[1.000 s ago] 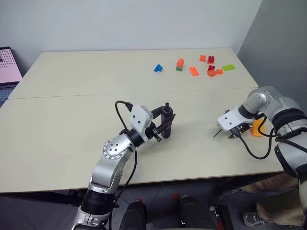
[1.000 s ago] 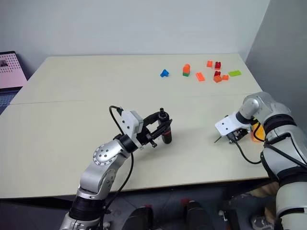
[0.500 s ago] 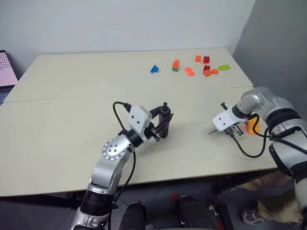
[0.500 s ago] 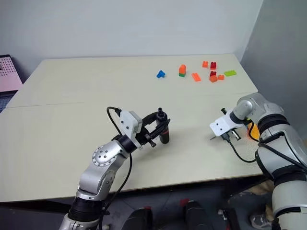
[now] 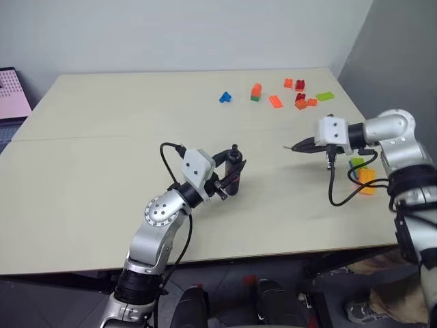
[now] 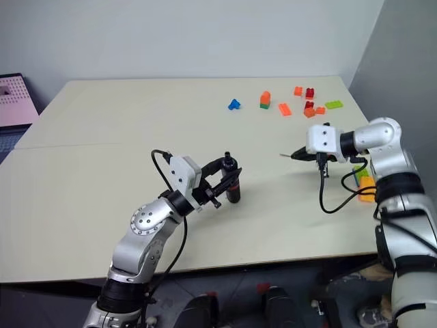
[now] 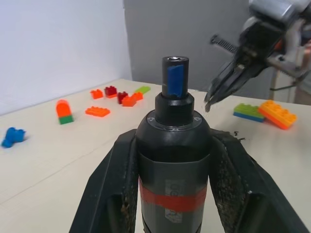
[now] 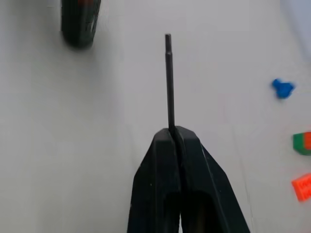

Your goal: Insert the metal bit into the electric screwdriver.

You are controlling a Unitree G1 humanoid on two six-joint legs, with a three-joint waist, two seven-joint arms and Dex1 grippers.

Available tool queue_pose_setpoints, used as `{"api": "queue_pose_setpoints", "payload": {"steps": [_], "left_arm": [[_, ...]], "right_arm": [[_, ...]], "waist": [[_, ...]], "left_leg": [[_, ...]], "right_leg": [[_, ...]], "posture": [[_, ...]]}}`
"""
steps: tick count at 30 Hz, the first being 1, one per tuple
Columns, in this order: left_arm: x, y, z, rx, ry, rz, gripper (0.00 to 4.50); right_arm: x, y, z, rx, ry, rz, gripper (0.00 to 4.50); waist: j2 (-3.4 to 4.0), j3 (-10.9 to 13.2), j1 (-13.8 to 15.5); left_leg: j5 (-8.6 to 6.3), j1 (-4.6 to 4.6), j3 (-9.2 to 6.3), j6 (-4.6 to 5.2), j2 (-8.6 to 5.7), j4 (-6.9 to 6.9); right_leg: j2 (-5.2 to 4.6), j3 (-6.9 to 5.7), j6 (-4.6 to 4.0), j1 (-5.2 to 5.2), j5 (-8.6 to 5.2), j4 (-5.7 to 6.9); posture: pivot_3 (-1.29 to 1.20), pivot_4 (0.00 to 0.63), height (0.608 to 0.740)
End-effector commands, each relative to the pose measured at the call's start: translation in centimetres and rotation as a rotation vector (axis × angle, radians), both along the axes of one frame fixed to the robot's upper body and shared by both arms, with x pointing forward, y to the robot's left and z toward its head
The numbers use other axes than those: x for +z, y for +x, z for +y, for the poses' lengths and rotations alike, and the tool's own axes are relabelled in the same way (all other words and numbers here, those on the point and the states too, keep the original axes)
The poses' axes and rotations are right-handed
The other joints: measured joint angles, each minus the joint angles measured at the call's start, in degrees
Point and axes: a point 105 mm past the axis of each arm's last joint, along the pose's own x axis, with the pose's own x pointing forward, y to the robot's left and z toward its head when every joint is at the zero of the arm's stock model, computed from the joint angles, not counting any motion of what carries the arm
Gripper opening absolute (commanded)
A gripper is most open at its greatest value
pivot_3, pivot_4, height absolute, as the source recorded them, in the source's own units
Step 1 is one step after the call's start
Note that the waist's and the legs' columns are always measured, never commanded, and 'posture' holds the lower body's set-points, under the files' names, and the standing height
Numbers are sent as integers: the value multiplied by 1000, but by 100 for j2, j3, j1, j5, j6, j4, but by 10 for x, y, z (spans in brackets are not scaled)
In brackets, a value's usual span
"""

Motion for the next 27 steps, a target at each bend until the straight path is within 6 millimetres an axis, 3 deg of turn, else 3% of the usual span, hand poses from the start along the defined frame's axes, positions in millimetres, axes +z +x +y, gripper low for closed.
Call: {"api": "queue_pose_setpoints", "payload": {"steps": [1, 6, 10, 27], "left_arm": [[19, 0, -3, 1, -46, -49, 1643], [19, 4, -6, 9, -48, -39, 1643], [22, 7, -10, 16, -45, -49, 1643], [32, 2, -27, 9, -93, -69, 1643]], "right_arm": [[55, -24, 13, -67, 429, -22, 0], [70, -49, 38, -98, 738, 79, 0], [78, -58, 51, -81, 835, 145, 0], [85, -70, 66, -25, 856, 215, 0]], "waist": [[4, 2, 14], [4, 2, 19], [4, 2, 30], [4, 2, 36]], "left_leg": [[0, -2, 2, 0, 0, 1], [0, -5, -4, 0, 1, 0], [1, -6, -2, 1, 0, 3], [-1, -31, -7, 3, 0, 2]], "right_leg": [[0, 1, 1, -3, 0, 1], [4, -4, 3, -8, -1, 2], [4, -4, 6, -7, 1, -2], [4, -11, 7, -20, 0, -14]], "posture": [[0, 150, 740], [0, 150, 740], [0, 150, 740], [0, 150, 740]]}}
